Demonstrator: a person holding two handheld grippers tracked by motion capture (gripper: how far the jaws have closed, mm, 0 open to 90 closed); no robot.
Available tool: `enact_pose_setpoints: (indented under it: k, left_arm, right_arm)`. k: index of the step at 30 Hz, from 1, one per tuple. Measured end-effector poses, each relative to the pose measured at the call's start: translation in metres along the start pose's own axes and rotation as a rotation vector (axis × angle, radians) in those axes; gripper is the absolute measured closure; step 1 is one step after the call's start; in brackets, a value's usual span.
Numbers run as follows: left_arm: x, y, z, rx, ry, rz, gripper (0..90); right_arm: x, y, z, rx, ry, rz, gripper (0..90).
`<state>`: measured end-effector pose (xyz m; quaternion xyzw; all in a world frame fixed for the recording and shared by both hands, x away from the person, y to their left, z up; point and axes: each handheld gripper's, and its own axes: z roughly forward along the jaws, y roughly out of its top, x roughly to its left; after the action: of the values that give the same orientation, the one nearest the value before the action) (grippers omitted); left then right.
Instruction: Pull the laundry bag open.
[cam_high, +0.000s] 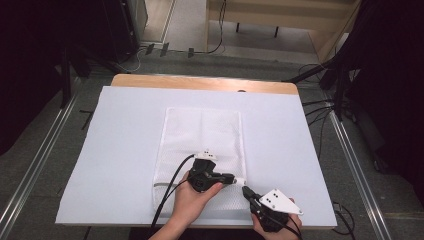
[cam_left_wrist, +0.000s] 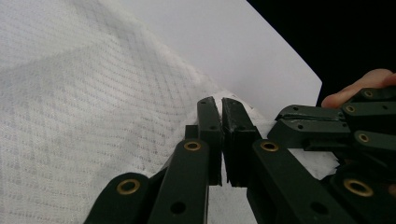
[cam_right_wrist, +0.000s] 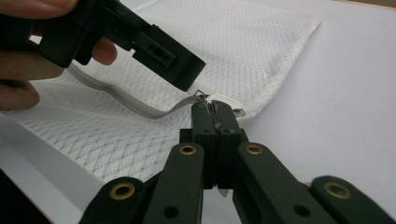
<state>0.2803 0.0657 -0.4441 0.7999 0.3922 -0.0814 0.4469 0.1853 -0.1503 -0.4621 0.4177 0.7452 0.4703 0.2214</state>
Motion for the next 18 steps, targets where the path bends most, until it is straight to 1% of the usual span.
enact_pose_setpoints:
  k: [2, 8, 10, 12, 15, 18]
  left_arm:
    - [0.0, -0.001, 0.0, 0.0, 0.006, 0.015, 88.0]
    - [-0.003, -0.005, -0.002, 0.003, 0.036, 0.047, 88.1]
    - [-0.004, -0.007, -0.003, 0.002, 0.045, 0.051, 88.1]
    - [-0.003, -0.01, -0.004, 0.003, 0.052, 0.055, 88.1]
    - [-0.001, -0.012, -0.008, -0.011, 0.048, 0.044, 88.1]
    - [0.0, -0.014, -0.011, -0.014, 0.048, 0.045, 88.1]
  right_arm:
    - [0.002, 0.001, 0.0, 0.01, -0.006, -0.013, 90.0]
    - [0.003, 0.003, -0.001, 0.014, -0.029, -0.019, 90.0]
    - [0.002, 0.003, -0.001, 0.015, -0.033, -0.017, 90.0]
    - [0.002, 0.003, -0.001, 0.021, -0.026, -0.018, 90.0]
    - [0.005, 0.003, -0.002, 0.02, -0.032, -0.033, 90.0]
    - [0.007, 0.004, -0.002, 0.018, -0.039, -0.044, 90.0]
